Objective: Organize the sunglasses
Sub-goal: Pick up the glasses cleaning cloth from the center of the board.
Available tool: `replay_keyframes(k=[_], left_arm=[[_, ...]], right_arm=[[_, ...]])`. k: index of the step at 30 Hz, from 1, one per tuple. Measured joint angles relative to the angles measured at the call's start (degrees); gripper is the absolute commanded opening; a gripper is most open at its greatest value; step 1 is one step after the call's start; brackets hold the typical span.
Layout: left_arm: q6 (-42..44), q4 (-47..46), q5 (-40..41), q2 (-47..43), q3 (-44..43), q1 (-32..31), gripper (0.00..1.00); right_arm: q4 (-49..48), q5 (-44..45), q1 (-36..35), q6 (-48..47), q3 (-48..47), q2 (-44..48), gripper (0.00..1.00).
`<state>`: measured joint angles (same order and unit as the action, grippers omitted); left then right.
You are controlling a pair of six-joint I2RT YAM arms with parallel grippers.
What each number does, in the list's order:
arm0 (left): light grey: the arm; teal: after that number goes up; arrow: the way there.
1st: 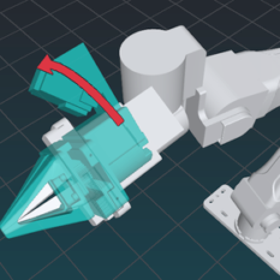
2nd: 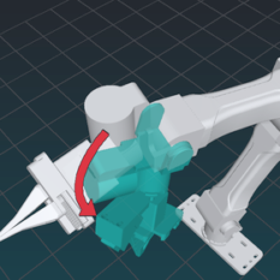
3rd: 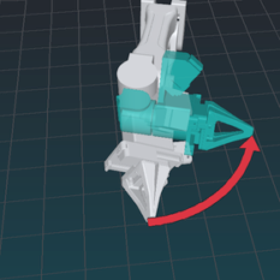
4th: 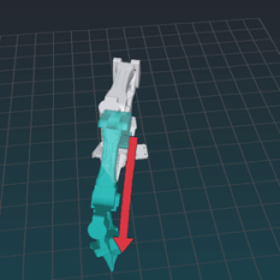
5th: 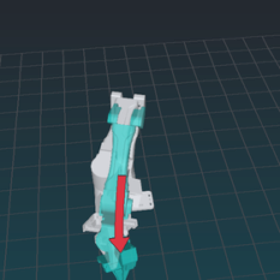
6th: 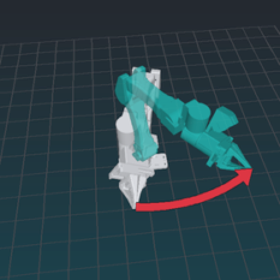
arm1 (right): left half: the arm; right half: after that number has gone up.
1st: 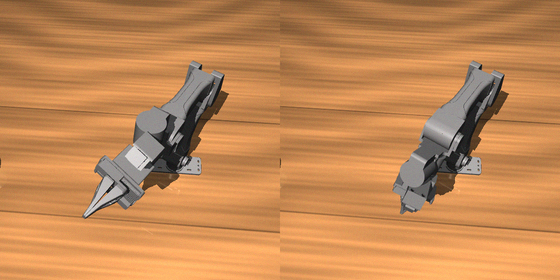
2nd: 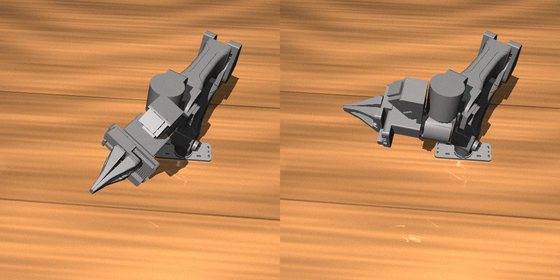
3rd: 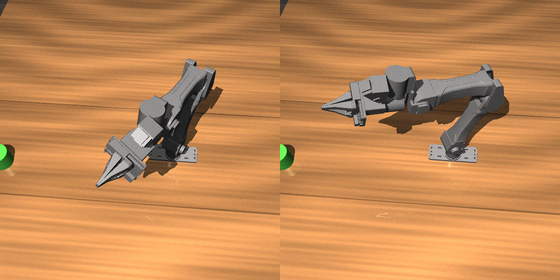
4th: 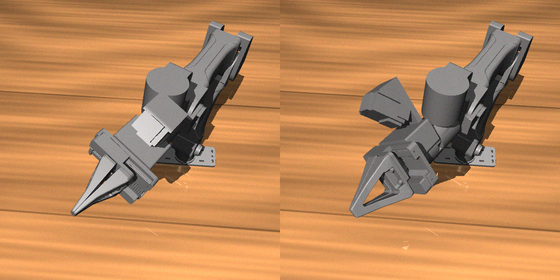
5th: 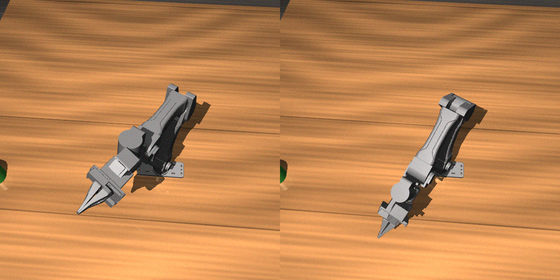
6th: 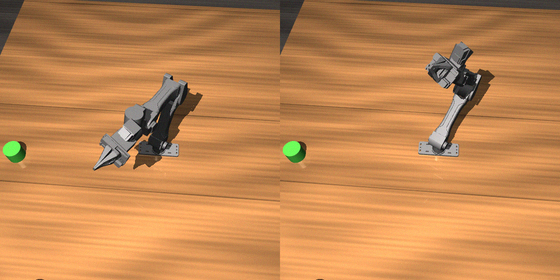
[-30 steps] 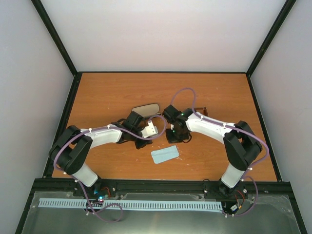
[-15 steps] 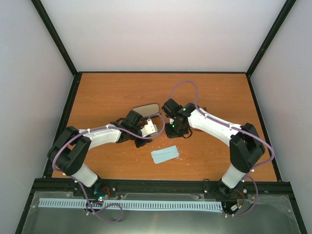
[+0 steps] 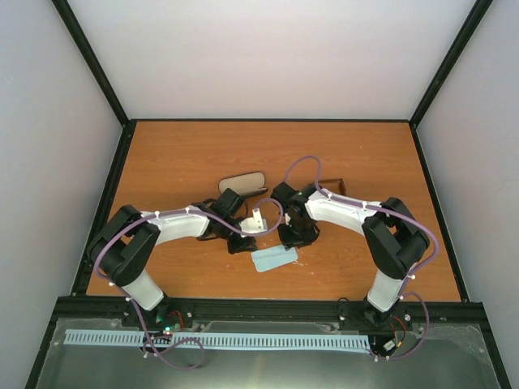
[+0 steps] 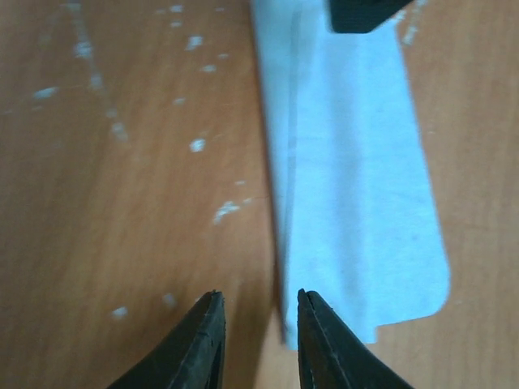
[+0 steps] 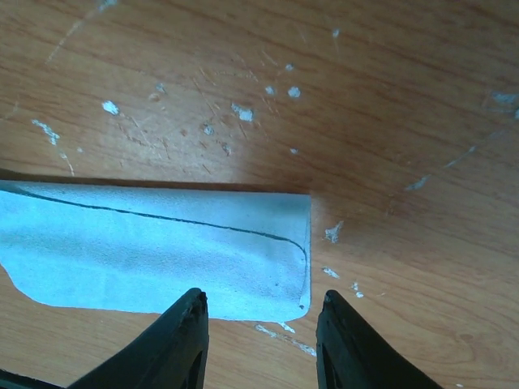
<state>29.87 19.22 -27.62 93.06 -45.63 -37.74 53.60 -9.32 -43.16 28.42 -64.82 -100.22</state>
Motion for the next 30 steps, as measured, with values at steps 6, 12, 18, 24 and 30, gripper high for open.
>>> replay_keyframes(k=[6,12,18,24,30], left_arm=[[0.76,1.62,-0.87,0.00,0.00,-3.74,0.30],[0.83,1.62,-0.35,0.61,0.00,-4.17,0.25],[1.09,0.98,0.48,2.08,0.00,-4.20,0.19],[1.36,-0.48,1.33,2.51,0.00,-4.28,0.01],[1.55,-0.61,1.68,2.47,0.02,-4.35,0.01]], right_arm=[[-0.90,-0.57,0.00,0.24,2.03,0.00,0.36],[-1.22,-0.76,0.00,0.81,3.23,0.00,0.36],[-1.60,-0.76,0.00,1.11,3.37,0.00,0.36],[-1.57,-0.70,0.00,1.44,3.50,0.09,0.36],[-1.51,-0.13,0.02,1.64,3.50,0.68,0.36]])
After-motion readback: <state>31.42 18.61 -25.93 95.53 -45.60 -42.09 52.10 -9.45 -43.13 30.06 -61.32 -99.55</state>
